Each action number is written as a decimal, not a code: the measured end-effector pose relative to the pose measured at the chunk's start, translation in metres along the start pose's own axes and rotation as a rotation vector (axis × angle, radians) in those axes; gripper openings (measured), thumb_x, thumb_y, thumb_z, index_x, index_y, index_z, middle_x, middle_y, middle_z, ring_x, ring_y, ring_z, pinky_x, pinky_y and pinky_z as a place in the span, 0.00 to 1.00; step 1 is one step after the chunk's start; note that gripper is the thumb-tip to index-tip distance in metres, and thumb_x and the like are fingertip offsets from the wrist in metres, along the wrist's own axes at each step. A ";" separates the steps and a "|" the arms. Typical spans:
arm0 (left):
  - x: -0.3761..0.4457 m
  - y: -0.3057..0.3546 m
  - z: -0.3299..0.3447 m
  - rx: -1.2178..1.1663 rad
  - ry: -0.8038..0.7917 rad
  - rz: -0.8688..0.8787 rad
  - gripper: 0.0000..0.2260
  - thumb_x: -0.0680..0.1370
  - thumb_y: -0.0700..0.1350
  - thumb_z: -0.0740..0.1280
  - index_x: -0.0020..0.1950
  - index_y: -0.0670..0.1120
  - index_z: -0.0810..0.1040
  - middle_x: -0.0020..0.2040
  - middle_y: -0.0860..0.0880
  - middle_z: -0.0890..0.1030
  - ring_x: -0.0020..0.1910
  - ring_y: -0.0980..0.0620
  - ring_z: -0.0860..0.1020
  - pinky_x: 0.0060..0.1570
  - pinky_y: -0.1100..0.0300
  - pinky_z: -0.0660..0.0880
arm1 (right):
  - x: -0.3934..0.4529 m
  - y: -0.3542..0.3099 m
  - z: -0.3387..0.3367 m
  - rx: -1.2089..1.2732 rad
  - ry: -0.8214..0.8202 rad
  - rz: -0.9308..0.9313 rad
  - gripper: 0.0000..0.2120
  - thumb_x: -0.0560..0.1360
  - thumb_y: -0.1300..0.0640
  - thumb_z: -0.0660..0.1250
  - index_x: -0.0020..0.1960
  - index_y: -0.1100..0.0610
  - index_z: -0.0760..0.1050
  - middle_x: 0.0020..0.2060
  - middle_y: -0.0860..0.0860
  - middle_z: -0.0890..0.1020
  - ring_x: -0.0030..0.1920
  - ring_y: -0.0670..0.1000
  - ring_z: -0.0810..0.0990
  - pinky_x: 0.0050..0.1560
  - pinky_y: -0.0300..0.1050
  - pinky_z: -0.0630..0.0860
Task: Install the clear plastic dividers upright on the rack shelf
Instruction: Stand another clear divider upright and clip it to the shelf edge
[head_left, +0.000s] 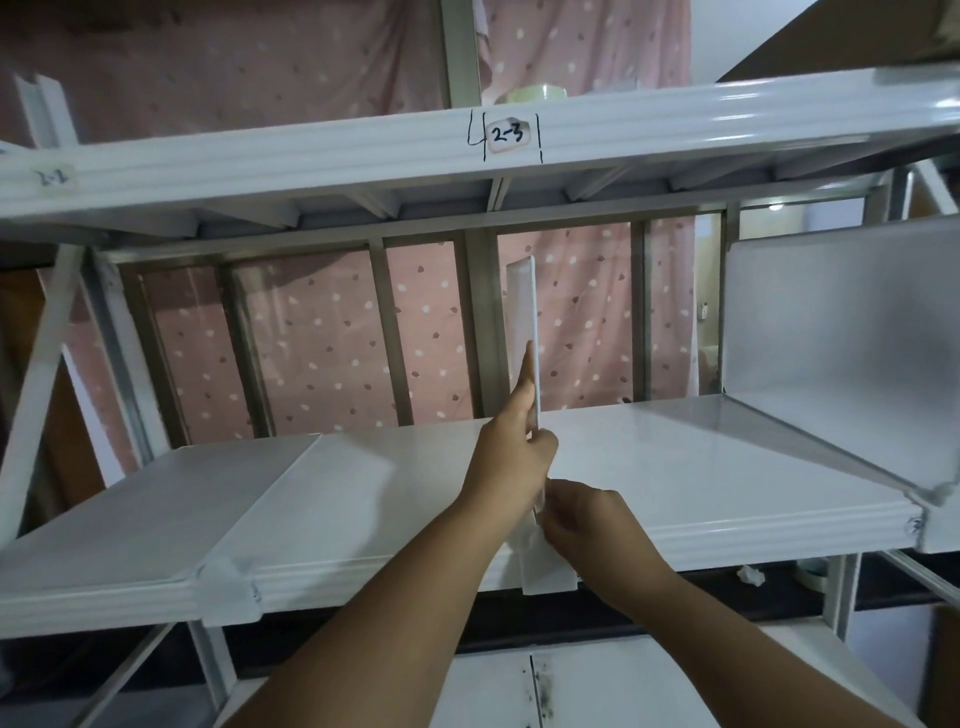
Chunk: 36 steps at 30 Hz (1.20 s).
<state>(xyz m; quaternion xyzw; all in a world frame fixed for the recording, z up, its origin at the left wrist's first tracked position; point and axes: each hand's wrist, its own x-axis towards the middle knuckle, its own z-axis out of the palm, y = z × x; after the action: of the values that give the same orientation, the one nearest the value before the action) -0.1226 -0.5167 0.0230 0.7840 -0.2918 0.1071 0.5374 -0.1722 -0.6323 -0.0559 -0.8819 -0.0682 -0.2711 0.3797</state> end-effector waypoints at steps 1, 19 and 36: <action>0.000 -0.002 0.000 0.002 0.000 0.004 0.37 0.83 0.35 0.61 0.85 0.65 0.55 0.72 0.46 0.79 0.43 0.57 0.81 0.40 0.64 0.78 | 0.000 0.000 0.001 0.011 0.002 0.003 0.09 0.77 0.61 0.62 0.40 0.62 0.71 0.33 0.61 0.75 0.32 0.47 0.64 0.34 0.45 0.64; -0.039 -0.036 -0.071 0.180 -0.007 -0.211 0.38 0.79 0.69 0.64 0.82 0.49 0.68 0.81 0.47 0.71 0.77 0.44 0.72 0.73 0.50 0.67 | -0.020 -0.048 -0.013 -0.295 0.226 0.129 0.22 0.76 0.40 0.69 0.61 0.55 0.80 0.54 0.51 0.86 0.52 0.51 0.84 0.52 0.45 0.81; -0.099 -0.115 -0.274 0.585 0.210 -0.484 0.36 0.81 0.65 0.64 0.84 0.46 0.63 0.82 0.45 0.68 0.77 0.42 0.71 0.75 0.51 0.69 | 0.039 -0.152 0.075 -0.403 -0.307 -0.080 0.44 0.72 0.32 0.68 0.79 0.55 0.60 0.75 0.53 0.70 0.72 0.55 0.72 0.69 0.49 0.72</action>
<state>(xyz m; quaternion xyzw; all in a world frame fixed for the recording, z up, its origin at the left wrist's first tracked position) -0.0972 -0.2059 -0.0047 0.9349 0.0008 0.1355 0.3281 -0.1571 -0.4762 0.0182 -0.9671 -0.1047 -0.1572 0.1705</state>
